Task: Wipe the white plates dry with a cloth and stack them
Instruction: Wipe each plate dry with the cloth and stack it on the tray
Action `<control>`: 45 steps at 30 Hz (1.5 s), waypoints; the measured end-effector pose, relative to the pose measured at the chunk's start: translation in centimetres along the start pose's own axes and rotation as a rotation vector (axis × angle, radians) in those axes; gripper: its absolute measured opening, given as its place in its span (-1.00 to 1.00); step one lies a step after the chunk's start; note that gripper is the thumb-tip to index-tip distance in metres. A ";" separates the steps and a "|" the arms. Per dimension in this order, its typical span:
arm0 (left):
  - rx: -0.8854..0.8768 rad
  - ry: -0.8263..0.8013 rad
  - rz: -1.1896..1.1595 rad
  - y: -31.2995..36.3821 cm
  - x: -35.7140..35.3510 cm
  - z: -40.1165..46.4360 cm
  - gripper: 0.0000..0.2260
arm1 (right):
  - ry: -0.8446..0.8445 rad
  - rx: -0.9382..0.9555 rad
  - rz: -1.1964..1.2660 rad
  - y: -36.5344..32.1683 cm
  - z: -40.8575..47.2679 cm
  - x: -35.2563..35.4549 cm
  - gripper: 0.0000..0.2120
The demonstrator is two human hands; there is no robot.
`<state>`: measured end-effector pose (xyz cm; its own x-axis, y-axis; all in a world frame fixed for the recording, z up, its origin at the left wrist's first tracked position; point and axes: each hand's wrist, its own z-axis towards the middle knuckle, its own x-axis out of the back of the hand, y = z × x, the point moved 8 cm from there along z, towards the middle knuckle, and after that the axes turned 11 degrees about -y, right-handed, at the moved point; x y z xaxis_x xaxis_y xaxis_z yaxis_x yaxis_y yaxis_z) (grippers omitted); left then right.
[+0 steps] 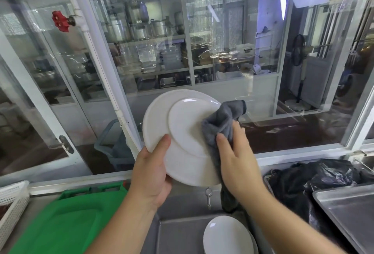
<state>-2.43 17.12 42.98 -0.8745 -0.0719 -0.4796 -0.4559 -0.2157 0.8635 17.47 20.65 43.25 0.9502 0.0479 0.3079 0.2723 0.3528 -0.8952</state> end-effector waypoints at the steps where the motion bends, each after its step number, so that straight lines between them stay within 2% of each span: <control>1: 0.001 0.003 0.001 -0.1 0.0 0.0 -0.60 | -0.007 0.012 -0.049 -0.2 -0.8 -0.7 -0.39; 3: 0.010 -0.002 -0.002 -0.3 0.0 -0.1 -0.62 | -0.039 0.063 -0.190 -0.7 -2.3 -2.0 -0.30; 7: 0.020 -0.042 0.001 -0.9 -0.1 -0.3 -0.72 | -0.243 0.230 -0.478 -3.0 -2.5 -4.4 -0.36; 10: -0.006 -0.107 -0.020 -0.7 -0.4 -0.3 -0.73 | -0.363 0.325 -0.568 -5.3 -0.9 -4.9 -0.42; 12: -0.032 -0.090 -0.053 -0.4 -0.2 -0.2 -0.72 | -0.399 0.374 -0.605 -6.7 0.3 -4.9 -0.45; 16: -0.069 -0.037 -0.053 0.7 -0.4 -0.5 -0.59 | -0.342 0.376 -0.591 -8.9 3.6 -4.3 -0.47; 19: -0.065 -0.040 -0.003 1.3 -0.7 -1.1 -0.59 | -0.245 0.336 -0.598 -9.6 6.5 -2.5 -0.48; 24: -0.094 -0.028 0.033 1.8 -0.7 -1.6 -0.62 | -0.118 0.102 -0.463 -7.0 9.0 0.5 -0.63; 27: -0.087 -0.026 0.063 1.6 -0.5 -1.7 -0.67 | -0.083 0.037 -0.424 -5.0 7.8 0.3 -0.62; 33: -0.046 -0.034 0.172 1.0 -0.2 -1.5 -0.58 | -0.292 0.266 -0.368 -4.7 1.6 -4.1 -0.44; 37: -0.031 -0.069 0.137 0.9 -0.5 -1.7 -0.68 | -0.450 0.454 -0.441 -7.6 1.6 -4.7 -0.46; 40: -0.027 -0.078 0.133 1.1 -0.6 -1.8 -0.73 | -0.483 0.546 -0.566 -9.9 3.2 -4.4 -0.47; 42: -0.013 -0.083 0.126 0.9 -0.8 -2.1 -0.75 | -0.454 0.570 -0.612 -11.2 4.8 -4.2 -0.56; 45: -0.015 -0.074 0.092 0.4 -0.9 -2.5 -0.75 | -0.406 0.461 -0.526 -11.9 7.6 -3.1 -0.90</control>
<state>-1.42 14.70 43.34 -0.9226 -0.0202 -0.3853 -0.3712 -0.2260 0.9006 10.15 23.45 55.39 0.5619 0.0724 0.8240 0.4942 0.7694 -0.4046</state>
